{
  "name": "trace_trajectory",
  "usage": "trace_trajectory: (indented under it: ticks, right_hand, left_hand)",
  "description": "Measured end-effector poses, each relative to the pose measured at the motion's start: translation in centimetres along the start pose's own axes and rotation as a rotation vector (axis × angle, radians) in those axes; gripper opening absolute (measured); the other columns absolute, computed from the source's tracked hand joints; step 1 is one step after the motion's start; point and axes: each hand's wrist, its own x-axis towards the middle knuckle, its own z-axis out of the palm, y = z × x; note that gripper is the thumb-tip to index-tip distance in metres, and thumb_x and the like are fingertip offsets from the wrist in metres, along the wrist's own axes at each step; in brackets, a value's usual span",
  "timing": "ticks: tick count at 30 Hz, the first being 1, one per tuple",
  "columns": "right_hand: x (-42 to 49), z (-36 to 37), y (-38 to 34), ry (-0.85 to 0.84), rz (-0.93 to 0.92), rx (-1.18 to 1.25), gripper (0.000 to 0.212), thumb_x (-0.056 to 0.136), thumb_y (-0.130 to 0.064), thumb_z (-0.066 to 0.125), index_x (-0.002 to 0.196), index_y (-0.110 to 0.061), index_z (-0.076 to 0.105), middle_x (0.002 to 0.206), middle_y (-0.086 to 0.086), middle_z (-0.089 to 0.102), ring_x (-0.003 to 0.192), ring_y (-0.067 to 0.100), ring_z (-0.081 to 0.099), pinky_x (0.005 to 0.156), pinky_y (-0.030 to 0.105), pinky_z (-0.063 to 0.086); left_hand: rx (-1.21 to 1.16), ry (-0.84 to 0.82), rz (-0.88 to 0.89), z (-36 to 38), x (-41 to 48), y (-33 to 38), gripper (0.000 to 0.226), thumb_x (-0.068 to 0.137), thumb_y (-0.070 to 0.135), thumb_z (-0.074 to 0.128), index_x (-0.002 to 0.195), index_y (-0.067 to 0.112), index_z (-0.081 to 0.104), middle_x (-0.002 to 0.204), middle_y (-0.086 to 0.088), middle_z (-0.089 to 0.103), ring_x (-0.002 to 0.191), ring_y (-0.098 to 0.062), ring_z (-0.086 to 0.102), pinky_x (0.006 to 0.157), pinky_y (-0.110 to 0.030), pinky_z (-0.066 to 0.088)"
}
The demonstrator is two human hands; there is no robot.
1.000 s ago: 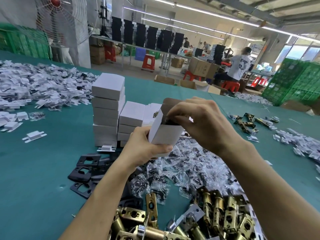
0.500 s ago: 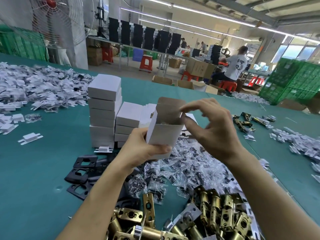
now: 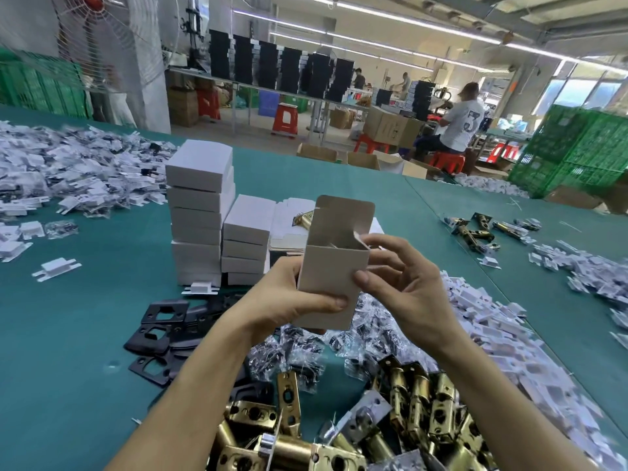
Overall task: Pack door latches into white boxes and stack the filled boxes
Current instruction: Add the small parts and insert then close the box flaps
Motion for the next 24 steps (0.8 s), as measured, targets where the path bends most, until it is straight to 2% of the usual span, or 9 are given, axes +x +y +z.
trace_trajectory:
  ticks: [2,5,8,10,14,16,19,21,24]
  right_hand:
    - [-0.3,-0.5,0.6,-0.03,0.034,-0.016,0.033,0.083,-0.016,0.074,0.11,-0.034,0.068,0.104,0.008,0.071,0.092,0.025,0.072,0.081,0.032,0.058]
    - [-0.9,-1.3,1.8,-0.067,0.095,-0.085,0.032,0.084,-0.012,0.075,0.106,-0.034,0.069,0.103,0.007,0.07,0.091,0.026,0.071,0.081,0.032,0.058]
    - [-1.6,-1.8,3.5,-0.096,0.158,-0.159,0.035,0.086,-0.002,0.072,0.103,-0.033,0.068,0.103,0.0,0.069,0.094,0.025,0.07,0.081,0.03,0.058]
    - [-2.0,-2.0,4.2,-0.075,0.19,-0.179,0.035,0.087,-0.004,0.072,0.101,-0.036,0.068,0.1,-0.007,0.068,0.092,0.021,0.07,0.08,0.029,0.056]
    - [-2.0,-2.0,4.9,-0.059,0.199,-0.199,0.034,0.087,-0.009,0.072,0.102,-0.039,0.067,0.101,-0.012,0.068,0.093,0.018,0.069,0.084,0.032,0.057]
    - [-2.1,-2.0,5.1,-0.049,0.203,-0.186,0.035,0.088,-0.007,0.071,0.103,-0.038,0.067,0.1,-0.011,0.068,0.093,0.019,0.07,0.083,0.031,0.057]
    - [-2.2,-2.1,5.2,-0.041,0.228,-0.173,0.033,0.088,-0.007,0.072,0.102,-0.037,0.067,0.1,-0.002,0.067,0.092,0.025,0.07,0.082,0.035,0.058]
    - [-2.0,-2.5,5.0,-0.074,0.26,-0.167,0.03,0.087,-0.009,0.073,0.1,-0.035,0.067,0.1,0.003,0.067,0.093,0.026,0.069,0.082,0.038,0.058]
    - [-1.7,-3.1,4.2,-0.161,0.254,-0.257,0.022,0.087,-0.015,0.074,0.098,-0.033,0.067,0.101,-0.006,0.068,0.098,0.015,0.067,0.08,0.029,0.057]
  left_hand:
    - [0.049,-0.022,-0.015,0.1,0.1,-0.4,0.044,0.07,0.014,0.086,0.111,0.018,0.072,0.101,-0.009,0.076,0.096,-0.024,0.072,0.083,-0.038,0.06]
    - [0.141,-0.036,-0.019,0.2,0.2,-0.6,0.046,0.074,0.023,0.088,0.116,0.023,0.068,0.105,-0.001,0.076,0.1,-0.019,0.072,0.086,-0.034,0.059]
    - [0.176,0.169,0.095,-0.3,0.5,-0.6,0.053,0.067,0.023,0.092,0.11,0.034,0.062,0.104,0.009,0.075,0.094,-0.014,0.073,0.076,-0.026,0.059]
    - [0.161,0.267,0.213,-0.7,0.7,-0.8,0.05,0.064,0.018,0.093,0.098,0.036,0.061,0.103,0.009,0.074,0.09,-0.015,0.074,0.076,-0.023,0.058]
    - [0.172,0.228,0.291,-0.7,0.7,-1.7,0.029,0.059,0.031,0.089,0.083,0.034,0.073,0.095,0.005,0.076,0.093,-0.016,0.074,0.081,-0.028,0.059]
    - [0.165,0.219,0.281,-0.9,0.7,-2.1,0.03,0.059,0.034,0.088,0.087,0.034,0.078,0.099,0.005,0.077,0.095,-0.015,0.074,0.084,-0.029,0.06]
    - [0.309,0.157,0.243,-0.9,0.7,-2.3,0.033,0.065,0.029,0.089,0.095,0.038,0.078,0.103,0.017,0.075,0.096,-0.007,0.072,0.084,-0.023,0.058]
    - [0.385,0.126,0.188,-0.7,0.8,-2.5,0.034,0.072,0.022,0.088,0.093,0.045,0.076,0.096,0.018,0.074,0.092,-0.004,0.07,0.082,-0.025,0.06]
    - [0.434,0.113,0.166,-0.5,1.0,-2.6,0.028,0.076,0.021,0.086,0.088,0.044,0.075,0.093,0.019,0.074,0.091,-0.003,0.069,0.076,-0.029,0.062]
